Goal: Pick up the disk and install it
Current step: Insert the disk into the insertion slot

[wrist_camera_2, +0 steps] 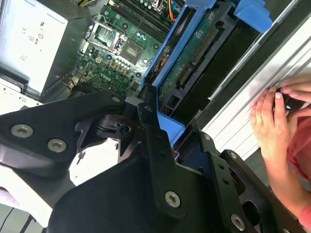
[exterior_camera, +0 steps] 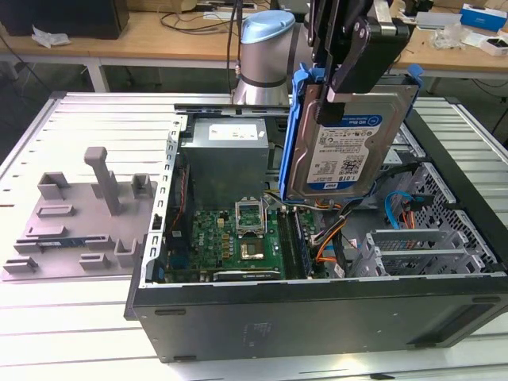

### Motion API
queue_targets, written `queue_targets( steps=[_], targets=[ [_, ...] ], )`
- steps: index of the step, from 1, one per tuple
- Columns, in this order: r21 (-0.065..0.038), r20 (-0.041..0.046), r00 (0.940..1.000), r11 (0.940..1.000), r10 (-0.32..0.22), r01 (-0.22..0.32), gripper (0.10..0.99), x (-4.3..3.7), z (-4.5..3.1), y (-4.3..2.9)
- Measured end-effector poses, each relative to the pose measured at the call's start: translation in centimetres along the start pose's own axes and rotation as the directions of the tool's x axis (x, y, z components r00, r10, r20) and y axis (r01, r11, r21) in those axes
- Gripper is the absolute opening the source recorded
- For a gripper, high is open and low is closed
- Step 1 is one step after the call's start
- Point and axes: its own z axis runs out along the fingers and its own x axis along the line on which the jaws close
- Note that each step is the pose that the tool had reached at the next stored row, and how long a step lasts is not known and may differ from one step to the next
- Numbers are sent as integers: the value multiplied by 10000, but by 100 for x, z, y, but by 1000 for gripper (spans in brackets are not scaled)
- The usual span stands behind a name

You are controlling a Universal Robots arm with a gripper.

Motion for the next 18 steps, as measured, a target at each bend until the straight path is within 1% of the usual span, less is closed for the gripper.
queue_targets(
  steps=[8,10,15,18],
  targets=[
    [0,1,10000,10000,6,-6,369,0,0,-4],
    [0,2,10000,10000,93,-93,369,5,2,-8],
    [0,5,9996,9996,291,-291,369,65,12,-55],
    [1,6,9994,9994,342,-342,369,91,20,-103]
  ],
)
